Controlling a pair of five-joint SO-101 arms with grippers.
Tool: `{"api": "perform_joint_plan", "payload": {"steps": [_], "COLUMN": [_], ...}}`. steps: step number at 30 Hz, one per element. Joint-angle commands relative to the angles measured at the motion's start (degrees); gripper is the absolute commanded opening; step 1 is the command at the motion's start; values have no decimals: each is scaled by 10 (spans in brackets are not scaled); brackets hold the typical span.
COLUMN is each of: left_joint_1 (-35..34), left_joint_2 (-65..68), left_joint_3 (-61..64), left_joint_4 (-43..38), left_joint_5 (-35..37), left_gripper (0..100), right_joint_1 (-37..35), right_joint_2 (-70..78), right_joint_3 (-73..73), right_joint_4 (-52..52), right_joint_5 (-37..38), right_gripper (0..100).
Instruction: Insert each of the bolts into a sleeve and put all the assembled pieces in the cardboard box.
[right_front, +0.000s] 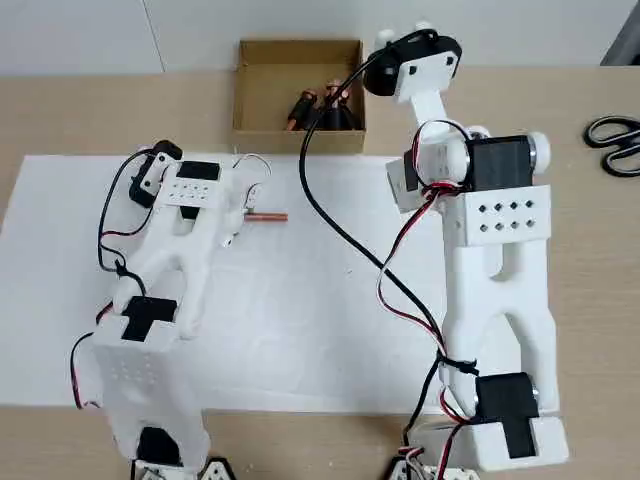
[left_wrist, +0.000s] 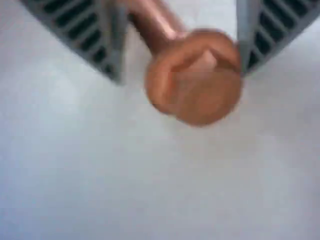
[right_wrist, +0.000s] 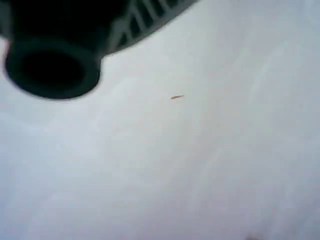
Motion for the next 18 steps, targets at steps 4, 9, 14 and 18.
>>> {"api": "perform_joint_plan", "payload": {"steps": [4, 9, 14, 18], "left_joint_1": [7, 18, 15, 4], "left_joint_2": [-1, -1, -1, -4], "left_joint_3": [-21, -129, -335, -451], "left_joint_4": [1, 127, 315, 361], "left_joint_5": [-26, -135, -280, -356], "left_gripper": [5, 5, 5, 6], "right_joint_1": [0, 0, 0, 0], "right_joint_2": [-30, -31, -31, -32], "right_joint_3": [-28, -28, -28, -28], "right_joint_4": [3, 3, 3, 3], "right_joint_5": [-5, -5, -5, -5], "right_gripper": [4, 4, 4, 4]}}
